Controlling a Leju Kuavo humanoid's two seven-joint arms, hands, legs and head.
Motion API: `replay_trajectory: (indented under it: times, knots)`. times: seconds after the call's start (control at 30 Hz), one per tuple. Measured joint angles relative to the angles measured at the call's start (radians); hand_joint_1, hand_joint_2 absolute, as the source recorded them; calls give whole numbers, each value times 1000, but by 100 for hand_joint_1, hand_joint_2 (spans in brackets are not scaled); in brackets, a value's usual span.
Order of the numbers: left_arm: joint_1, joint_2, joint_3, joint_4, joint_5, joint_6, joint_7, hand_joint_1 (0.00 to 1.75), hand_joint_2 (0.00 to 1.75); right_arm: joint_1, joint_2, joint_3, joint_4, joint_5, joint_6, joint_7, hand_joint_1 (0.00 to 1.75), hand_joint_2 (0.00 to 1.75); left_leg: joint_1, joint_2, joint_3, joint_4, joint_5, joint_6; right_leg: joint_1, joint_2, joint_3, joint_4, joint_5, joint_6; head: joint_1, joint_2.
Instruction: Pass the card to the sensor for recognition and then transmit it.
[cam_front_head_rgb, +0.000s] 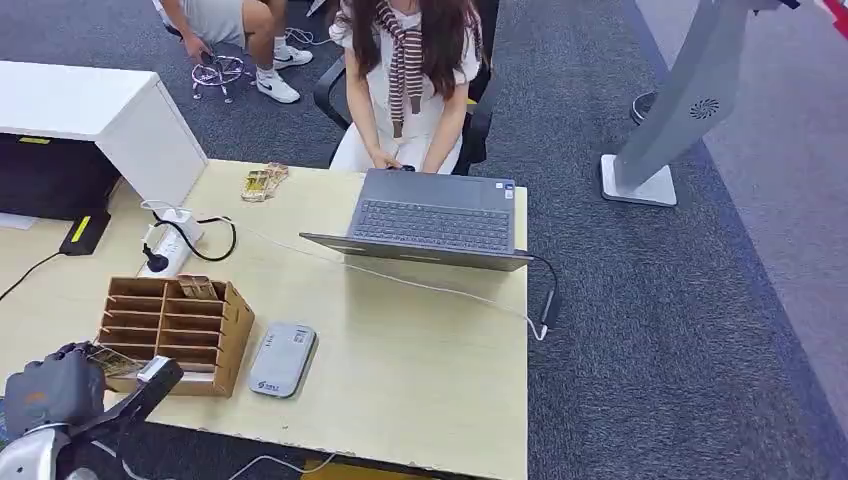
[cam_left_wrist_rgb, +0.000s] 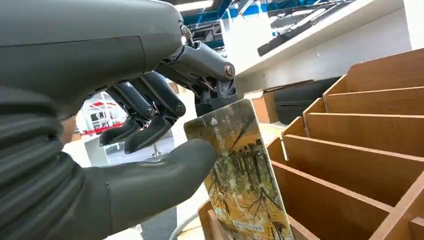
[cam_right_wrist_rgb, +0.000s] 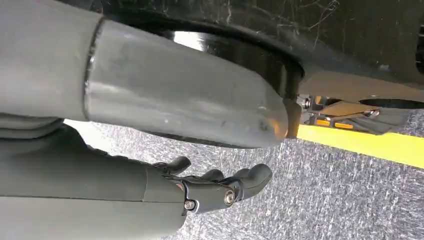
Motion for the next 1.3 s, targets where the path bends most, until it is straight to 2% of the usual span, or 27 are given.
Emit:
replay_trajectory:
  times: [0.13, 0.3, 0.37, 0.57, 0.77, 1.17, 1.3]
  knots:
    - [-1, 2, 0, 3, 18, 3, -19, 175, 175, 0, 0, 3, 0, -2, 1, -3, 0, 0, 0, 0, 0, 0, 0, 0, 0, 0, 0, 0, 0, 0, 0, 0]
    - [3, 1, -2, -11, 67, 13, -70, 175, 175, 0, 0, 4, 0, -17, 0, -6, 0, 0, 0, 0, 0, 0, 0, 0, 0, 0, 0, 0, 0, 0, 0, 0]
    - [27, -2, -22, -68, 100, 16, -92, 175, 175, 1, 0, 3, 0, -28, -2, -8, 0, 0, 0, 1, 0, 0, 0, 0, 0, 1, 0, 0, 0, 0, 0, 0]
    - [98, 14, -162, -353, 165, 60, -107, 175, 175, 2, 0, 2, 1, -66, -19, -22, 0, 0, 0, 1, 0, 0, 0, 0, 0, 1, -1, 0, 0, 0, 0, 0]
    - [125, 47, -241, -485, 184, 70, -109, 175, 175, 3, 0, 1, 1, -74, -18, -24, 0, 0, 0, 1, 0, 0, 0, 0, 0, 1, -1, 0, 0, 0, 0, 0]
    - [134, 81, -272, -541, 210, 74, -108, 175, 175, 3, 0, 0, 1, -74, -19, -20, 0, 0, 0, 1, 0, 0, 0, 0, 0, 1, -1, 0, 0, 0, 0, 0]
    - [35, 89, -292, -503, 135, 42, -45, 175, 175, 0, 0, 5, 0, -38, -11, -5, 0, 0, 0, -1, 0, 1, 0, 0, 0, -1, -3, -1, 0, 0, 0, 0]
